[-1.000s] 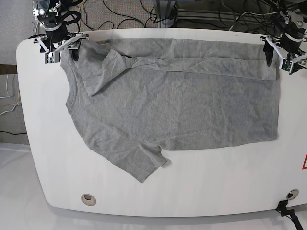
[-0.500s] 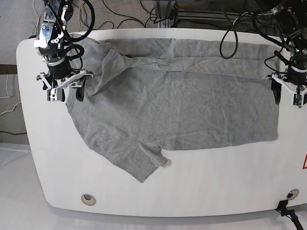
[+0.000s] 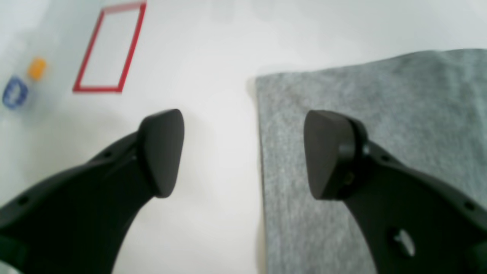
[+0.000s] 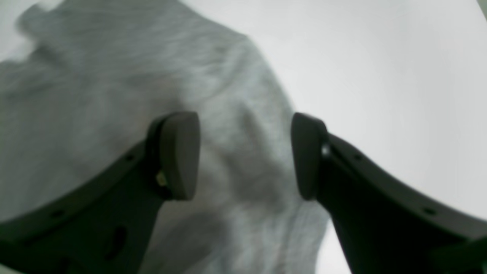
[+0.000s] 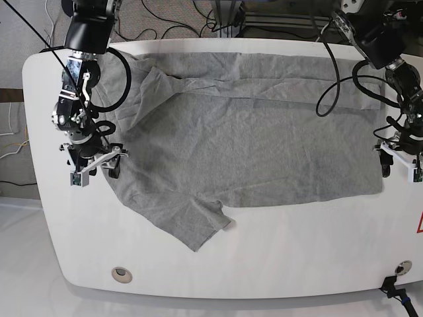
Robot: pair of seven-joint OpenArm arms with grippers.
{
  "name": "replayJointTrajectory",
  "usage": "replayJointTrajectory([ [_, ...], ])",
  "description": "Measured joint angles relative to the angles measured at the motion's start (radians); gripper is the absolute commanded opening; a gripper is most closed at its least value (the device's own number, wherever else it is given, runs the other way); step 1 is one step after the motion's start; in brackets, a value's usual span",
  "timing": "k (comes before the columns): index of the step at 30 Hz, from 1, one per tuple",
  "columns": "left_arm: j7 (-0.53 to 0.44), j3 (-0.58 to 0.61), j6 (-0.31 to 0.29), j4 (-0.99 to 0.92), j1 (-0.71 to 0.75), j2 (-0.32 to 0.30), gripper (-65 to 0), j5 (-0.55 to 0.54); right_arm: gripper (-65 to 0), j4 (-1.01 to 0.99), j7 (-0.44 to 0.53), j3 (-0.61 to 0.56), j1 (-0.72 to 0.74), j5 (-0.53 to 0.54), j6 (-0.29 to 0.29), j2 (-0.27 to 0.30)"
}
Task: Fold the T-shirt properly
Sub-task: 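Open both grippers and move them down along the shirt's sides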
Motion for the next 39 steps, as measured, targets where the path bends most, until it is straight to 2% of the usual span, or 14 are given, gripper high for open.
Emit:
replayJointTrajectory([
  [3,-0.015,0.002,-0.005,-0.095,-0.040,-0.025,-18.4,-0.002,-28.2,-0.109,0.050,-0.008,0.068,0.000,0.005,0.018],
  [6,-0.099,-0.001,0.008,-0.198,-0.078,-0.048,-18.4,-0.005,-28.2,-0.226,0.081,-0.052,0.126,0.003,0.050,0.030],
  [8,-0.102,0.002,0.000,-0.276,-0.102,-0.068,-18.4,0.000,-28.2,-0.284,0.114,-0.058,0.153,0.001,0.046,0.029],
  [12,-0.123,0.001,0.004,-0.430,-0.149,-0.100,-18.4,0.003,-28.2,-0.399,0.118,-0.058,0.222,0.000,0.075,0.035],
  [14,-0.175,0.001,0.004,-0.492,-0.174,-0.110,-18.4,-0.002,-28.2,-0.425,0.134,-0.061,0.248,-0.002,0.088,0.034],
  [19,-0.236,0.027,0.004,-0.631,-0.214,-0.127,-18.4,-0.002,-28.2,-0.563,0.169,-0.062,0.330,-0.003,0.089,0.037],
  [21,-0.249,0.052,0.013,-0.678,-0.227,-0.131,-18.4,0.004,-28.2,-0.619,0.213,-0.062,0.357,0.000,0.118,0.039],
  [23,-0.278,0.061,0.004,-0.697,-0.233,-0.125,-18.4,0.002,-28.2,-0.681,0.230,-0.063,0.387,-0.025,0.118,0.035],
  [27,-0.278,0.066,0.005,-0.719,-0.241,-0.125,-18.4,0.000,-28.0,-0.700,0.270,-0.063,0.393,-0.120,0.117,0.027],
  [34,-0.281,0.065,0.008,-0.764,-0.279,-0.128,-18.4,-0.003,-28.2,-0.742,0.280,-0.063,0.399,-0.121,0.126,0.014],
  [35,-0.281,0.065,0.008,-0.764,-0.280,-0.129,-18.4,-0.002,-28.2,-0.760,0.305,-0.063,0.398,-0.128,0.142,0.016],
  [39,-0.281,0.065,0.008,-0.764,-0.282,-0.129,-18.4,-0.003,-28.2,-0.768,0.302,-0.061,0.398,-0.117,0.177,0.011],
])
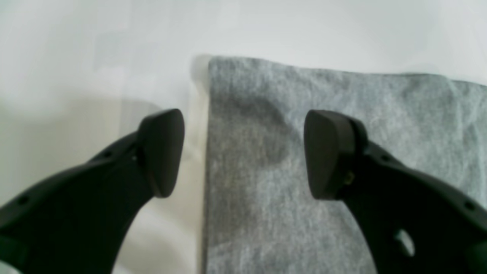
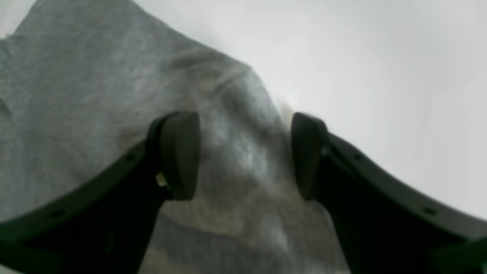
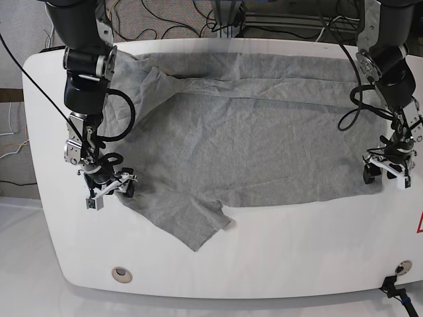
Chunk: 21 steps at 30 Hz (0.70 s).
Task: Fold the T-shirt properly
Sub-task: 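Open both grippers and move them down along the shirt's sides, then grasp the shirt's side edges with both grippers near the sleeve and hem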
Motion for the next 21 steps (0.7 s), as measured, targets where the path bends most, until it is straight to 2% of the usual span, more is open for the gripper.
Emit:
replayJointTrajectory([
  [4,0.000,0.000,0.000,-0.001,0.000,0.000,-18.4,0.000,-28.2,0.005,0.029,0.002,-0.019,0.007,0.000,-0.017],
  [10,0.000,0.000,0.000,-0.001,0.000,0.000,-18.4,0.000,-29.0,0.012,0.041,0.003,-0.031,0.011,0.038,-0.035],
  [12,0.000,-0.001,0.000,-0.001,0.000,0.000,-18.4,0.000,-36.0,0.012,0.043,0.003,-0.032,0.011,0.043,-0.035],
  [16,0.000,-0.003,0.000,-0.001,0.000,0.000,-18.4,0.000,-62.1,0.011,0.032,0.003,-0.035,0.011,0.040,-0.034],
  [17,0.000,-0.004,0.000,-0.001,0.001,0.000,-18.4,0.000,-65.0,0.011,0.030,0.003,-0.035,0.011,0.041,-0.034],
  [21,0.003,-0.007,0.000,-0.001,0.002,-0.022,-18.4,-0.001,-65.0,0.010,0.026,0.003,-0.035,0.011,0.041,-0.037],
])
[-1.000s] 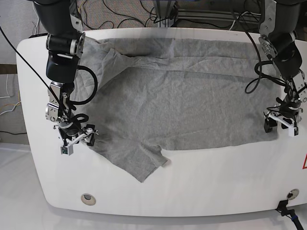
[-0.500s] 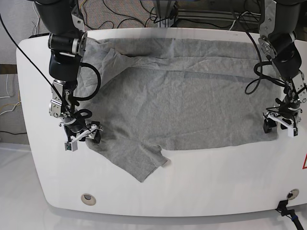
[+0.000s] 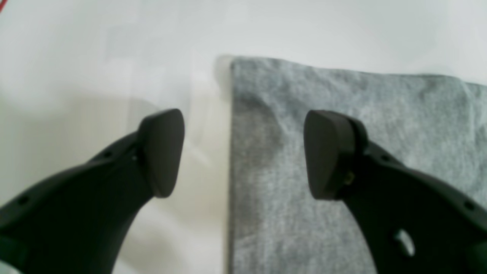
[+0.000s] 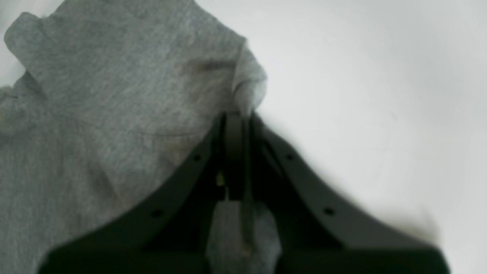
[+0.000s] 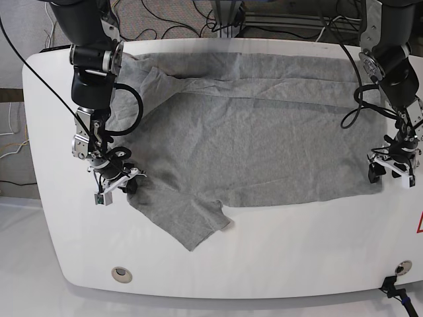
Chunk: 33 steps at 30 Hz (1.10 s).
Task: Fold the T-shirt properly
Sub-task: 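Grasp the shirt's side edges with both grippers near the sleeve and hem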
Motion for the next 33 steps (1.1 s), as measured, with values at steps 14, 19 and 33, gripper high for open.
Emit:
replayJointTrajectory([
  [14,0.004,-0.064,0.003,-0.006,-0.002,0.003,-18.4,0.001,-65.0,0.000,0.000,0.000,-0.001,0.000,0.000,-0.002],
  [19,-0.024,0.013,0.074,-0.040,-0.008,0.009,-18.4,-0.015,-65.0,0.000,0.003,0.000,-0.001,0.000,0.000,-0.006],
  [33,-0.041,0.013,0.013,-0.035,-0.013,0.059,-18.4,-0.022,-65.0,0.001,0.018,0.000,-0.011,0.003,0.003,-0.006],
])
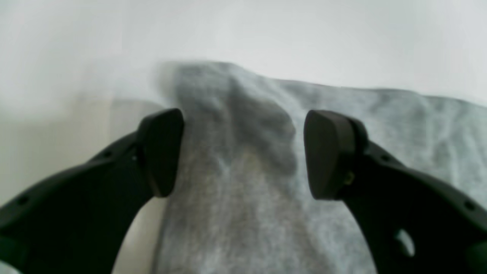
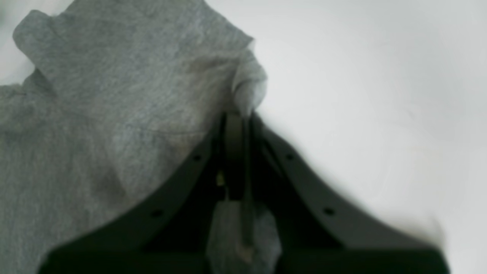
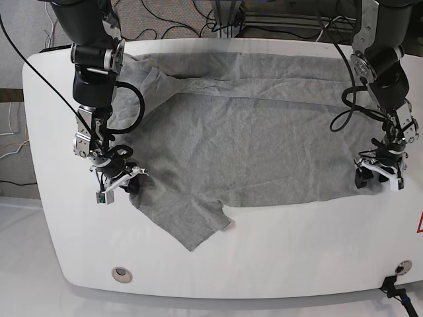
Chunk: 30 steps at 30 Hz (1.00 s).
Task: Fold the T-shirt properly
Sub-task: 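Grasp the shirt's side edges with both grippers near the sleeve and hem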
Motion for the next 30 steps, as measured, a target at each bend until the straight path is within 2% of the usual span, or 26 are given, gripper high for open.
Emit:
replayJointTrajectory([
  [7,0.021,0.002,-0.007,0.037,0.008,0.021,-18.4,0.000,-65.0,0.000,0.000,0.000,0.000,0.000,0.000,0.000],
  [11,0.085,0.002,-0.071,0.082,0.014,0.022,-18.6,0.009,-65.0,0.000,0.000,0.000,-0.001,0.000,0.000,0.000],
  [12,0.087,0.002,-0.071,0.094,0.021,0.024,-20.4,0.011,-65.0,0.000,0.000,0.000,-0.001,0.000,0.000,0.000],
  [18,0.095,0.000,-0.070,0.107,0.030,0.023,-44.5,0.015,-65.0,0.000,0.000,0.000,-0.001,0.000,0.000,0.000],
  [23,0.093,0.000,-0.070,0.107,0.030,0.023,-46.6,0.015,-65.0,0.000,0.000,0.000,-0.001,0.000,0.000,0.000],
  [25,0.072,0.000,-0.068,0.107,0.031,0.023,-53.0,0.015,-65.0,0.000,0.000,0.000,-0.001,0.000,0.000,0.000],
  [27,0.071,0.000,-0.068,0.107,0.030,0.023,-65.0,0.015,-65.0,0.000,0.000,0.000,-0.001,0.000,0.000,0.000],
  [30,0.072,0.000,-0.067,0.107,0.031,0.023,-65.0,0.015,-65.0,0.000,0.000,0.000,-0.001,0.000,0.000,0.000],
])
